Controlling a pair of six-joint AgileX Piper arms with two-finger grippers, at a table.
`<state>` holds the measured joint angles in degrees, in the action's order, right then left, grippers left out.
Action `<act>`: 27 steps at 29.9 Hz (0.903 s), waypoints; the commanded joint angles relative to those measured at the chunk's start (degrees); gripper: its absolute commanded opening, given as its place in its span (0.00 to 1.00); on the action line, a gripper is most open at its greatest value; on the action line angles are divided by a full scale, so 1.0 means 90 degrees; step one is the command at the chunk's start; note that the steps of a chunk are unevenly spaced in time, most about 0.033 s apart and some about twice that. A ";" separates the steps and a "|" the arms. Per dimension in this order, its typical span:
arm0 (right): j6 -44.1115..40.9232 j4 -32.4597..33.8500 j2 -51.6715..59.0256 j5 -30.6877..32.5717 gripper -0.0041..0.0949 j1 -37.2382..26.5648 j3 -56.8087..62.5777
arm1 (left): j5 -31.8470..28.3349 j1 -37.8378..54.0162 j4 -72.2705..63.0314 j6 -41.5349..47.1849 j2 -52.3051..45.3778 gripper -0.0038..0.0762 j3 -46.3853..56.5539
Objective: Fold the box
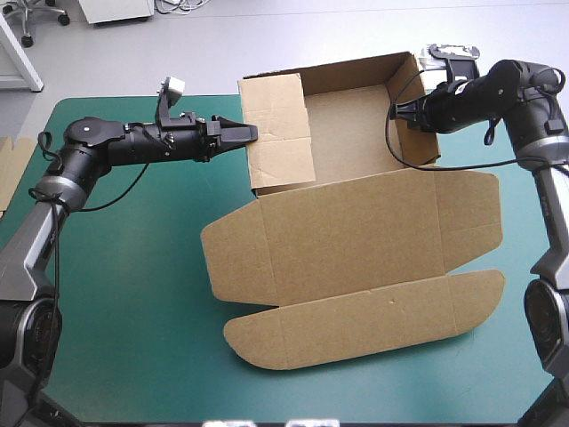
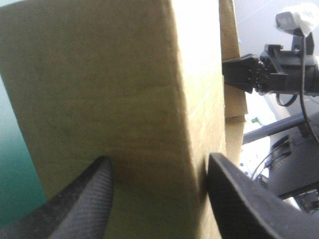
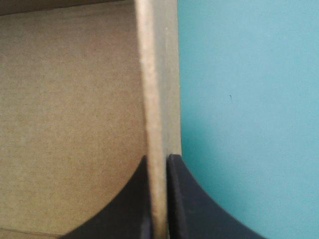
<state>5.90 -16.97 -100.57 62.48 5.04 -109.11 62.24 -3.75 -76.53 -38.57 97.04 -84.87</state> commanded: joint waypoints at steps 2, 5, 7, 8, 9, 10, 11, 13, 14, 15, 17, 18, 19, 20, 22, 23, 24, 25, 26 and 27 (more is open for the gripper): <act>-0.0331 -0.0421 0.0318 -0.0343 0.03 0.0143 -0.0195 | -0.0152 -0.0235 0.0607 0.0588 -0.0275 0.56 -0.0730; -0.0451 -0.0422 0.0318 -0.0355 0.03 0.0250 -0.0195 | -0.0189 -0.0308 0.1340 0.1080 -0.0275 0.56 -0.1089; -0.0486 -0.0402 0.0318 -0.0355 0.03 0.0285 -0.0195 | -0.0189 -0.0371 0.1676 0.1287 -0.0275 0.56 -0.1244; -0.0487 -0.0402 0.0318 -0.0343 0.03 0.0285 -0.0195 | -0.0173 -0.0371 0.1779 0.1354 -0.0275 0.56 -0.1298; -0.0542 -0.0402 0.0318 -0.0328 0.03 0.0285 -0.0195 | -0.0194 -0.0371 0.1817 0.1438 -0.0275 0.56 -0.1329; -0.0571 -0.0402 0.0318 -0.0310 0.03 0.0285 -0.0195 | -0.0194 -0.0371 0.1843 0.1509 -0.0275 0.56 -0.1346; -0.0583 -0.0392 0.0318 -0.0278 0.03 0.0285 -0.0195 | -0.0183 -0.0371 0.1950 0.1603 -0.0275 0.56 -0.1370; -0.0612 -0.0377 0.0318 -0.0175 0.03 0.0301 -0.0195 | -0.0197 -0.0371 0.2058 0.1657 -0.0275 0.55 -0.1398; -0.0656 -0.0330 0.0318 -0.0144 0.03 0.0352 -0.0195 | -0.0197 -0.0371 0.2058 0.1663 -0.0275 0.55 -0.1414; -0.0699 -0.0208 0.0318 -0.0130 0.03 0.0392 -0.0195 | -0.0223 -0.0371 0.2114 0.1663 -0.0275 0.54 -0.1432; -0.0783 0.0016 0.0318 -0.0105 0.03 0.0507 -0.0195 | -0.0267 -0.0371 0.2238 0.1790 -0.0275 0.53 -0.1447; -0.0811 0.0093 0.0318 -0.0095 0.03 0.0546 -0.0195 | -0.0267 -0.0371 0.2312 0.1824 -0.0275 0.53 -0.1447; -0.0824 0.0125 0.0318 -0.0091 0.03 0.0606 -0.0195 | -0.0267 -0.0371 0.2431 0.1894 -0.0275 0.53 -0.1451; -0.0876 0.0153 0.0301 -0.0091 0.03 0.0643 -0.0195 | -0.0256 -0.0384 0.2544 0.1954 -0.0275 0.53 -0.1451; -0.0962 0.0182 0.0259 -0.0078 0.03 0.0689 -0.0195 | -0.0244 -0.0433 0.2804 0.2091 -0.0275 0.53 -0.1462; -0.0992 0.0221 0.0211 -0.0047 0.03 0.0724 -0.0195 | -0.0230 -0.0472 0.2983 0.2176 -0.0275 0.53 -0.1476; -0.1023 0.0234 0.0194 -0.0029 0.03 0.0728 -0.0195 | -0.0258 -0.0532 0.3213 0.2258 -0.0275 0.53 -0.1506; -0.1032 0.0251 0.0121 0.0031 0.03 0.0754 -0.0195 | -0.0290 -0.0582 0.3380 0.2333 -0.0275 0.53 -0.1544; -0.1067 0.0299 0.0095 0.0055 0.03 0.0791 -0.0195 | -0.0317 -0.0660 0.3581 0.2443 -0.0275 0.53 -0.1582; -0.1067 0.0334 0.0050 0.0064 0.03 0.0828 -0.0195 | -0.0345 -0.0709 0.3768 0.2519 -0.0275 0.53 -0.1625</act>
<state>-2.74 -11.98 -102.24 65.05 11.78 -109.11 61.25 -8.62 -44.27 -18.33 97.04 -96.77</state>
